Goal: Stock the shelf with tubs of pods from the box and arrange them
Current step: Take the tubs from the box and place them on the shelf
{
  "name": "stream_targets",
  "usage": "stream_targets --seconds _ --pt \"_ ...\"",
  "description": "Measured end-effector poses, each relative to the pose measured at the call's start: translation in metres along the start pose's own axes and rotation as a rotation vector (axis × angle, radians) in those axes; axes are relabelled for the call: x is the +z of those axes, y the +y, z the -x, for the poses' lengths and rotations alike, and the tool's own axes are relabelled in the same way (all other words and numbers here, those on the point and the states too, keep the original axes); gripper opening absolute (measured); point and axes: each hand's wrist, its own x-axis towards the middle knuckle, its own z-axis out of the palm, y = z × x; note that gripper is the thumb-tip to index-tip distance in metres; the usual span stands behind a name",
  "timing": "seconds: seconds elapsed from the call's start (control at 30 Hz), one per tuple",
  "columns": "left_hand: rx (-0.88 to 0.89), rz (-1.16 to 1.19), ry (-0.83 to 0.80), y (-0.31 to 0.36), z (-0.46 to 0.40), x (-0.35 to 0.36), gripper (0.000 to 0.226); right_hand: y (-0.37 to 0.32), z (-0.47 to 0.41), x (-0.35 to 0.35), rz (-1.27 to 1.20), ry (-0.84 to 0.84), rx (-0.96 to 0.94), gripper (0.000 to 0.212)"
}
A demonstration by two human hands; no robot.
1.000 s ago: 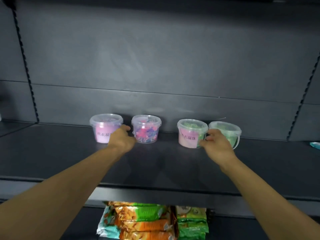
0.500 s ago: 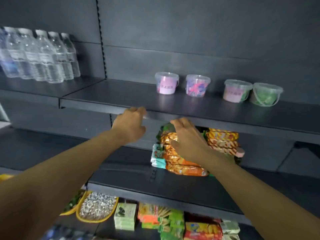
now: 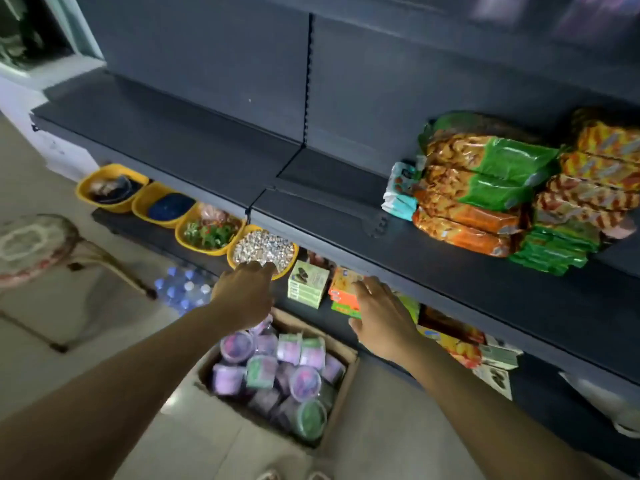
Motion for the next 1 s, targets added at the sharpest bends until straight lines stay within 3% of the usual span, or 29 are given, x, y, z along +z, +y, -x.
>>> stream_targets --seconds 0.37,0.5,0.7,0.83,1.0 --pt "-0.331 0.139 -0.335 -0.054 0.019 0.247 0.045 0.053 -0.028 0.23 -0.105 -0.389 0.044 0.048" --pt "-0.417 0.216 -0.374 -0.073 0.007 0.33 0.046 0.072 -0.052 0.308 -0.148 -0.455 0.114 0.054" --pt "-0.512 0.367 -0.345 -0.103 -0.046 0.442 0.04 0.092 -0.104 0.429 -0.325 -0.457 0.29 0.045" --pt "-0.538 0.38 -0.325 -0.125 -0.091 0.511 0.045 0.098 -0.143 0.503 -0.628 -0.365 0.535 0.039" --pt "-0.609 0.425 -0.203 -0.148 -0.14 0.571 0.058 0.103 -0.193 0.571 -1.373 -0.288 1.172 0.02"
